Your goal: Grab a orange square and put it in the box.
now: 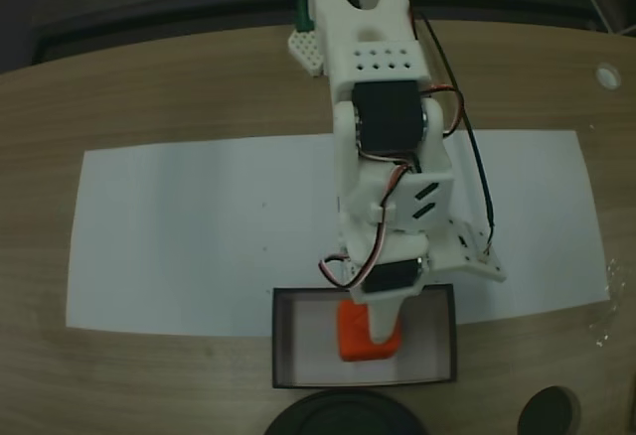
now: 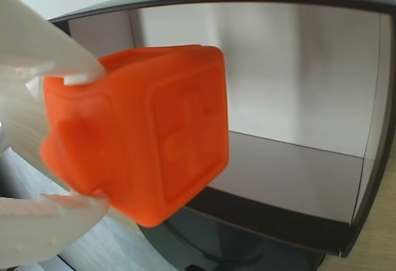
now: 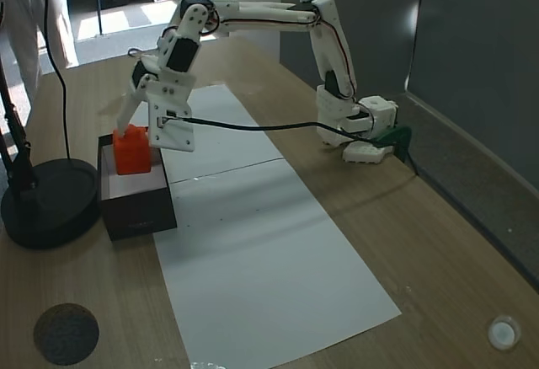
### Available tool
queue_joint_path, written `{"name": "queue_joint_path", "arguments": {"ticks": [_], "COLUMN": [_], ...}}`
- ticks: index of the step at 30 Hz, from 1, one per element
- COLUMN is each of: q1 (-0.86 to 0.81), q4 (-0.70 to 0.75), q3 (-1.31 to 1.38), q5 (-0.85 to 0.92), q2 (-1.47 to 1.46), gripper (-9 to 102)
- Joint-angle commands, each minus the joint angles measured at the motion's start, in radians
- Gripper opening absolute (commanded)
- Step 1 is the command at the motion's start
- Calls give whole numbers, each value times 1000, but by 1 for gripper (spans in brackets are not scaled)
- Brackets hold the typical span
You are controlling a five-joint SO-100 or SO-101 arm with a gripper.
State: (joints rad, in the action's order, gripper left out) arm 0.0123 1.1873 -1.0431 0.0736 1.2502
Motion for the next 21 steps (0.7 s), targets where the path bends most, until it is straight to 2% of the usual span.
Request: {"name": "queue_joint_path", "arguments": {"ticks": [1,5,7,10,14,16,21], "q1": [2,8,14,15,25,46,129], "q4": [-8,15,51,103,195,264,442], "q3": [107,109,110,110,110,110,100], "q5": [-6,-18,-21,-26,-26,-17,-26], "q2": [6,15,37,107,259,354,617], "gripper": [10,30,31,26,6,0,0]}}
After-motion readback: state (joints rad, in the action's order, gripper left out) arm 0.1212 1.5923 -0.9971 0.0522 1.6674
